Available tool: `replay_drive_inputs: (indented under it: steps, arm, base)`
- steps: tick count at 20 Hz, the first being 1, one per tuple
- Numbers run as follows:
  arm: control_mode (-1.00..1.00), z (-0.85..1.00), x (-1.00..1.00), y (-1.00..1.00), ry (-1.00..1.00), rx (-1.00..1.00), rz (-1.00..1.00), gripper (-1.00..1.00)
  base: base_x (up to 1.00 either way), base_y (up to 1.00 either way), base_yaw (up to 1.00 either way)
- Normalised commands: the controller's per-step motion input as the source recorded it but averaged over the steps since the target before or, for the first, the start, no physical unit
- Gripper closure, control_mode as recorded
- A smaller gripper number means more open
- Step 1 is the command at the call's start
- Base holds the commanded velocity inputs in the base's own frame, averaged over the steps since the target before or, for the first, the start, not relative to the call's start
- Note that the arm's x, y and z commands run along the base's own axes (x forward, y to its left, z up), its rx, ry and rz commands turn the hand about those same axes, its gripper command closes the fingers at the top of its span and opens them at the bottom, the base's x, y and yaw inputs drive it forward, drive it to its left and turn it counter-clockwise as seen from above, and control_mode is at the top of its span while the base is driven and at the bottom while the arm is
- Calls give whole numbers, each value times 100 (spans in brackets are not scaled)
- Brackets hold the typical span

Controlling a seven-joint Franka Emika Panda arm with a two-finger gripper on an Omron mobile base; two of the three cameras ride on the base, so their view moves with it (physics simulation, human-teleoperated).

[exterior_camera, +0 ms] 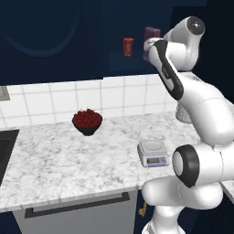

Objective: Pick the cereal and place it on the digital scale for weighing, and close the cabinet.

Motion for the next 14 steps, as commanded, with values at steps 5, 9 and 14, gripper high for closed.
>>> replay_drive_inputs:
  steps: [5,9,14]
  arm:
    - [-100,-1,16,0,-1,0,0,-100]
    - [-100,0,30,0,0,0,0,-100]
    - [-100,-1,34,0,0,0,0,-100]
  base:
    - [0,0,0]
    - [0,0,0]
    - [0,0,0]
